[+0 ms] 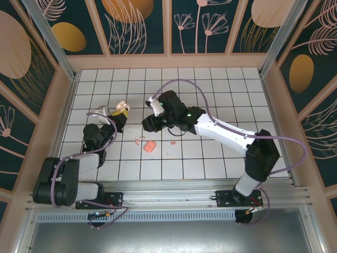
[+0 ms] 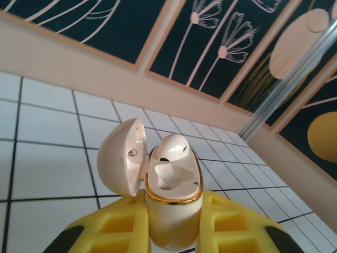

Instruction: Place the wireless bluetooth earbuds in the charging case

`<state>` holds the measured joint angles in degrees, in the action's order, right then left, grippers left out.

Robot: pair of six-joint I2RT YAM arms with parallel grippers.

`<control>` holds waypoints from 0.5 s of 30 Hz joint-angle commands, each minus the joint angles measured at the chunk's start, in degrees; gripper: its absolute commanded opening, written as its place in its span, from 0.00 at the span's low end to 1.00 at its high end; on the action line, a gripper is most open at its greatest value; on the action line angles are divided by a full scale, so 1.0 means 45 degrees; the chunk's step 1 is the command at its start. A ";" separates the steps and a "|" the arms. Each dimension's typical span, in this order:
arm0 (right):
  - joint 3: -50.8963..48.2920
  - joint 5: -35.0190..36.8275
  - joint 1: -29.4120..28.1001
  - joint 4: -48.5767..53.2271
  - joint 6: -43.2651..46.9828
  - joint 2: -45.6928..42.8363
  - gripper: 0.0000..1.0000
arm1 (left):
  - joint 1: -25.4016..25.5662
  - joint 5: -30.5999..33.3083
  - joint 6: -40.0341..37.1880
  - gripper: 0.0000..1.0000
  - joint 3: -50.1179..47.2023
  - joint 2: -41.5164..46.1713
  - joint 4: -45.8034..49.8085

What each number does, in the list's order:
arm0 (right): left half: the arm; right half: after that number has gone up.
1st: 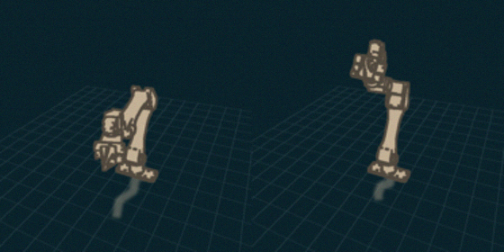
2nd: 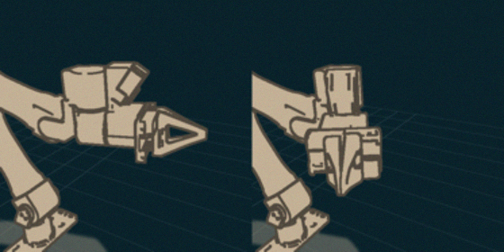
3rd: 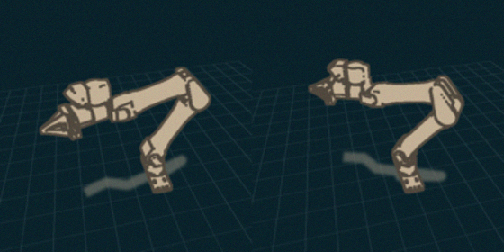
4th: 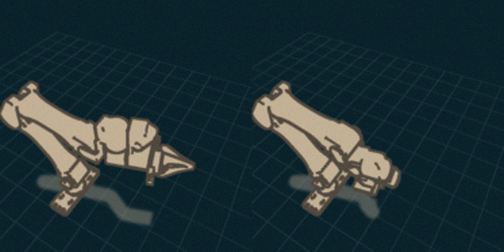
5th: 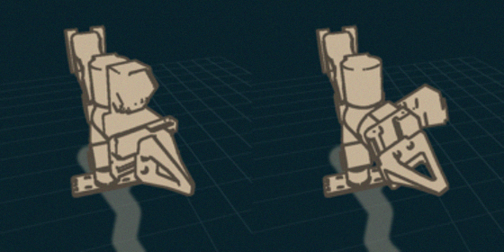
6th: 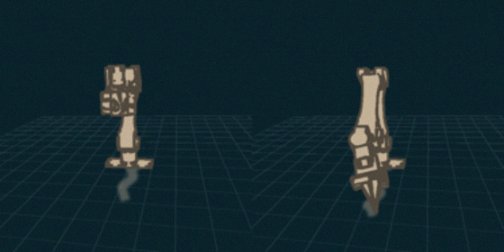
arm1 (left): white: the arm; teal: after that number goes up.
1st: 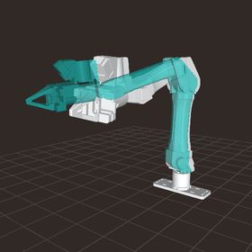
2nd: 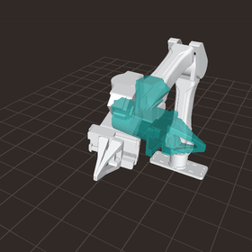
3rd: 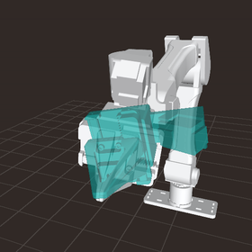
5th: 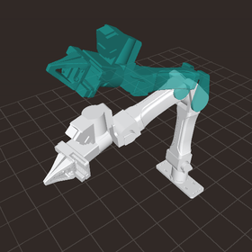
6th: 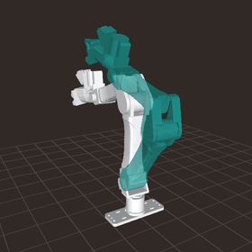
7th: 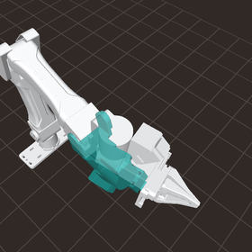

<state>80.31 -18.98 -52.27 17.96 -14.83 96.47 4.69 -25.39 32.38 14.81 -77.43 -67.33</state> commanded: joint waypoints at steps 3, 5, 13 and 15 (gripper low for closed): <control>0.2127 0.0878 -0.0424 0.2306 0.0578 0.1789 0.34 | -0.0944 -0.0310 0.1983 0.08 -0.0557 -0.1233 -0.2752; 0.2880 0.0917 -0.0484 0.2841 0.0661 0.2470 0.34 | -0.1245 -0.0210 0.2276 0.08 -0.0692 -0.1478 -0.2975; 0.6804 0.1958 -0.0994 0.5891 0.0894 0.5620 0.35 | -0.1879 0.0049 0.1946 0.08 -0.0846 -0.1069 -0.1904; 0.7475 0.2084 -0.1075 0.6440 0.0803 0.6223 0.35 | -0.1938 0.0181 0.1831 0.08 -0.0868 -0.0957 -0.1672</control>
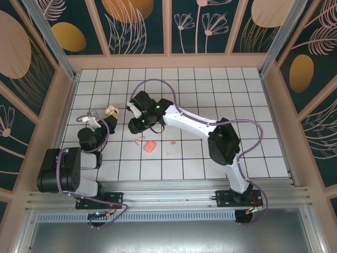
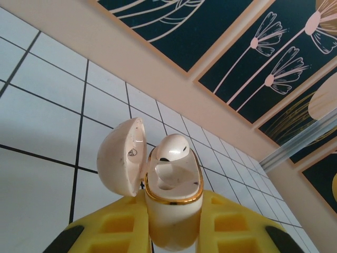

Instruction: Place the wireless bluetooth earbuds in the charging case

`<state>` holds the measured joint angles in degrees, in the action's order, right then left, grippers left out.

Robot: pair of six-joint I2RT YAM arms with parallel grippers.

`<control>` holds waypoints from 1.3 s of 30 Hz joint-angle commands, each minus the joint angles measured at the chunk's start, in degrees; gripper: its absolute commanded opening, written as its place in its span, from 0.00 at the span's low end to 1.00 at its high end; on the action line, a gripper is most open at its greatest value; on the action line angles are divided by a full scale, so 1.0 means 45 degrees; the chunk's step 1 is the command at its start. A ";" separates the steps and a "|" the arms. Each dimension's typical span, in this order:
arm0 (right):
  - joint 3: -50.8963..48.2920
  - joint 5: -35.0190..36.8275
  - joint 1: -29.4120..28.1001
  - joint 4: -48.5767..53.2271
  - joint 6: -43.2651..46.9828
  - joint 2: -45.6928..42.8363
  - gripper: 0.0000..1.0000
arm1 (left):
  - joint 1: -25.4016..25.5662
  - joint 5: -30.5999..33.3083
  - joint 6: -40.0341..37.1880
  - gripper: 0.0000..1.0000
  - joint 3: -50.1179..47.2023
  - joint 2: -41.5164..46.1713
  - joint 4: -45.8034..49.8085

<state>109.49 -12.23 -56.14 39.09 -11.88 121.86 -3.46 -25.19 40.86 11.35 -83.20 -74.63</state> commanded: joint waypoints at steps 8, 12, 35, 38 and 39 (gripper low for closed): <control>0.2406 0.0868 -0.0357 0.2841 0.0416 0.2068 0.36 | -0.0207 0.0344 0.0006 0.08 -0.0190 0.0295 -0.0085; 0.2430 0.1258 -0.0272 0.3045 0.0672 0.2407 0.37 | -0.0207 0.0441 -0.0134 0.08 -0.0180 0.0459 0.0173; 0.1543 0.0766 0.0347 0.2311 -0.0112 0.3436 0.37 | -0.0206 0.0310 -0.0071 0.09 -0.0145 0.0438 0.0060; 0.1545 0.0688 0.0359 0.2169 -0.0114 0.3592 0.36 | -0.0217 0.0285 -0.0067 0.09 -0.0122 0.0499 0.0061; 0.1545 0.0668 0.0357 0.2117 -0.0137 0.3650 0.35 | -0.0209 0.0283 -0.0079 0.09 -0.0126 0.0519 0.0061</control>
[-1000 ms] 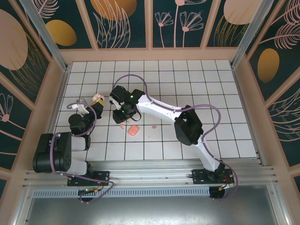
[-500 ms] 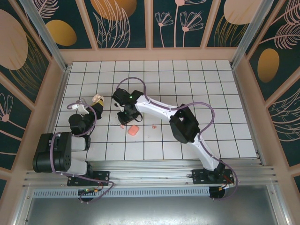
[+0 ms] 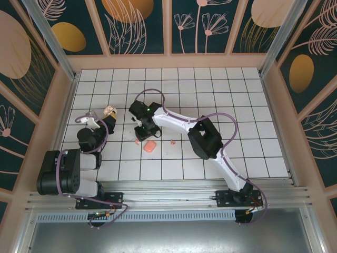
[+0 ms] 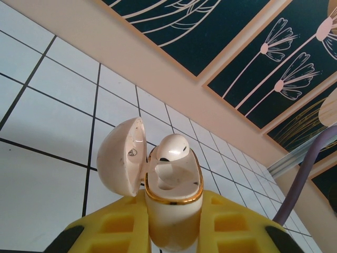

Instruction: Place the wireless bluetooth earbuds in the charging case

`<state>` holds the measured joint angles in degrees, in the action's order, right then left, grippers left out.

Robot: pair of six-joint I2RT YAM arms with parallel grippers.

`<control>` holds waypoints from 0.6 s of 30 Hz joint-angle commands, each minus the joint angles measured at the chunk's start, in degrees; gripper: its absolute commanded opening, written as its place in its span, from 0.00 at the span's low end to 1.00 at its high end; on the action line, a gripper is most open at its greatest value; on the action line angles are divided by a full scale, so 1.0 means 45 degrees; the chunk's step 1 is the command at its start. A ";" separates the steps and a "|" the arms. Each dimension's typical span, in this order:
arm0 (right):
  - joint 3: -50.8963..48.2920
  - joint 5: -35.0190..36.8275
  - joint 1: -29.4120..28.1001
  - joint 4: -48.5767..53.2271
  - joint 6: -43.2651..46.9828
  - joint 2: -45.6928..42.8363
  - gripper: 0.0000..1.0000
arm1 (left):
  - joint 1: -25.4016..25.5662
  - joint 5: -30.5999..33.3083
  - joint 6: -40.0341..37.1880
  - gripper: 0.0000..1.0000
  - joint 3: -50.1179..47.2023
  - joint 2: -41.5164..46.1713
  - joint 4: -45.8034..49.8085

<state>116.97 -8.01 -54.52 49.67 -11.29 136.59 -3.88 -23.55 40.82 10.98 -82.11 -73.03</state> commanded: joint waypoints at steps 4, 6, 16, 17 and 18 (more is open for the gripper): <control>0.0147 -0.0206 0.0040 -0.0286 -0.0324 0.0694 0.33 | -0.0114 -0.0157 -0.0105 0.09 -0.0013 0.0355 -0.0202; 0.0270 -0.0079 0.0046 -0.0158 -0.0307 0.0831 0.33 | -0.0114 -0.0122 -0.0105 0.09 -0.0002 0.0401 -0.0135; -0.0820 0.0497 0.0201 -0.0695 -0.0128 -0.0190 0.23 | -0.0115 -0.0252 -0.0335 0.09 0.0281 0.1036 0.0732; -0.1069 0.0438 0.0226 -0.0898 -0.0128 -0.0448 0.22 | -0.0124 -0.0281 -0.0403 0.09 0.0311 0.1137 0.0852; -0.1336 0.0360 0.0286 -0.1101 -0.0140 -0.0720 0.22 | -0.0119 -0.0295 -0.0486 0.09 0.0351 0.1288 0.1033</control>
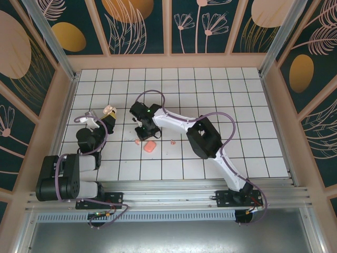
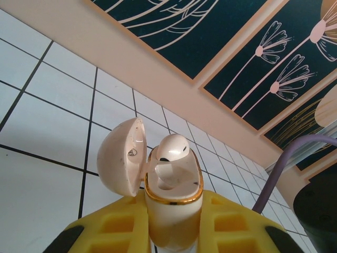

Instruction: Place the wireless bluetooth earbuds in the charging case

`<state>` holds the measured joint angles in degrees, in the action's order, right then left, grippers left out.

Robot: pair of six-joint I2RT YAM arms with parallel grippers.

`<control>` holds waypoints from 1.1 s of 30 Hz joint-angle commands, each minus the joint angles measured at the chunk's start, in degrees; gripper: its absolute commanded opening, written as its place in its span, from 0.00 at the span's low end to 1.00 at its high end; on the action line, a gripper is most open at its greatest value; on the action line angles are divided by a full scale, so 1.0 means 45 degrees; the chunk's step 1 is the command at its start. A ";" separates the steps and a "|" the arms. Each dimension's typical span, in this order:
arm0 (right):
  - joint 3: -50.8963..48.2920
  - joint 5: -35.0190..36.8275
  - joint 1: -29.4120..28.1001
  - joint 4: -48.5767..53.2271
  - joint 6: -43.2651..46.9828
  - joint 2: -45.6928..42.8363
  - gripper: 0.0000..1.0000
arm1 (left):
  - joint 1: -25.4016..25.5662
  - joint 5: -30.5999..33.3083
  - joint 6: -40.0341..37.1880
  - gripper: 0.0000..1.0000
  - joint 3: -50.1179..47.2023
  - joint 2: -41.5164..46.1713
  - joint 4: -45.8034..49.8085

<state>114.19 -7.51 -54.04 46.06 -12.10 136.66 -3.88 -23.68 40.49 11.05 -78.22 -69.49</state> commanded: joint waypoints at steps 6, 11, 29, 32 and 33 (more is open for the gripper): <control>-0.2890 -0.0370 0.0697 -0.1582 -0.0180 -0.2604 0.21 | -0.0111 -0.0322 -0.1042 0.09 0.0434 0.1334 0.1481; -0.4946 -0.0648 0.1362 -0.2182 -0.0314 -0.4203 0.20 | -0.0081 -0.0925 -0.1147 0.09 0.0621 0.1322 0.1585; -1.1408 -0.0891 0.4311 -0.1722 -0.0758 -0.8774 0.20 | 0.1709 -0.2326 -0.1849 0.08 0.1783 0.0082 0.1988; -1.2381 -0.0946 0.4579 -0.1788 -0.1016 -0.9239 0.20 | 0.1848 -0.2411 -0.1824 0.08 0.1909 -0.0021 0.2002; -1.2654 -0.1002 0.4623 -0.1813 -0.1096 -0.9310 0.20 | 0.1886 -0.2453 -0.1808 0.08 0.1973 -0.0082 0.1989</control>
<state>59.72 -10.98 -33.78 37.04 -14.98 97.12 4.08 -33.08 33.43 18.04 -77.80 -59.72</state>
